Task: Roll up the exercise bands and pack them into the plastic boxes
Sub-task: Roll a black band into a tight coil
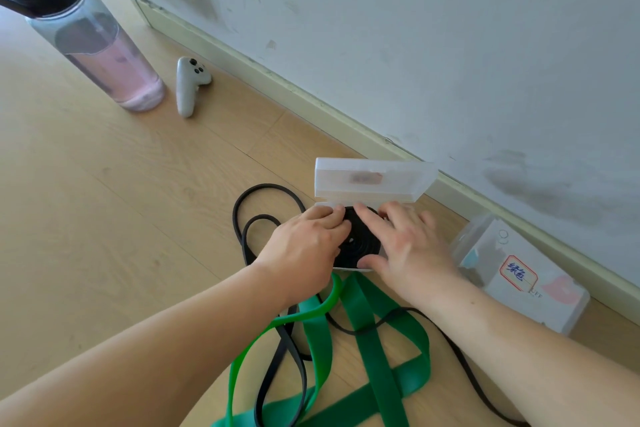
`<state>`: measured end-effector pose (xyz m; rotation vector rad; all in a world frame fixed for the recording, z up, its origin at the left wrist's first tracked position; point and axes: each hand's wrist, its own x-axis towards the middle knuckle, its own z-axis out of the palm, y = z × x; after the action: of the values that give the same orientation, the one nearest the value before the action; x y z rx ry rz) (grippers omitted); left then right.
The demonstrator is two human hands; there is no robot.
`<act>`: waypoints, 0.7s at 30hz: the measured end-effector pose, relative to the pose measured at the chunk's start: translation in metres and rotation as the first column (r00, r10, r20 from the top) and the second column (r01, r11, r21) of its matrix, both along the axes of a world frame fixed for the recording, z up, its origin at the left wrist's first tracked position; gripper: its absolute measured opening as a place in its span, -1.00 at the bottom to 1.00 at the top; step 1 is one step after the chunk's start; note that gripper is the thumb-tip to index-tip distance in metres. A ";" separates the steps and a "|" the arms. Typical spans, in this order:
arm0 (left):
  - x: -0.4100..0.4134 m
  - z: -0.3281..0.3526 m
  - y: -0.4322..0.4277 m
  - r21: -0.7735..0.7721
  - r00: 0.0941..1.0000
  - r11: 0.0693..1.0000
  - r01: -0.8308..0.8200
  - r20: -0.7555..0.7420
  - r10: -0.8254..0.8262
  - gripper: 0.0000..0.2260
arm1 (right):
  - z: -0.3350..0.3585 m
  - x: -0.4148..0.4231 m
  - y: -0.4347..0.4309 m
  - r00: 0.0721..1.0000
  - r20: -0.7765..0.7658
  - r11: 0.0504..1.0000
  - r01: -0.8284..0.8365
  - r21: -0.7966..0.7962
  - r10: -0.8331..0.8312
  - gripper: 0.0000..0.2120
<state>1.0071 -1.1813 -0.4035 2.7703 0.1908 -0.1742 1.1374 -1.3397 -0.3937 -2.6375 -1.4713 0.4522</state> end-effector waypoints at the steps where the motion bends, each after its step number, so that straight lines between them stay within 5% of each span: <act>1: 0.000 0.002 0.001 -0.019 1.000 1.000 0.001 0.006 -0.001 -0.62 | 0.001 -0.001 0.001 1.000 -0.005 1.000 -0.007 -0.004 0.007 -0.20; 11: 0.002 0.005 -0.004 0.085 0.998 0.995 0.045 -0.038 -0.042 -0.55 | 0.002 -0.001 0.012 0.995 -0.097 0.992 -0.004 -0.129 -0.009 -0.21; 21: -0.006 -0.005 -0.002 0.028 0.996 0.997 0.072 -0.050 -0.071 -0.42 | 0.003 0.002 0.014 0.993 -0.122 0.977 -0.032 -0.210 0.007 -0.18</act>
<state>1.0011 -1.1832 -0.4081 2.8056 0.1079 -0.2603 1.1397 -1.3259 -0.3904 -2.6973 -1.4894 0.7971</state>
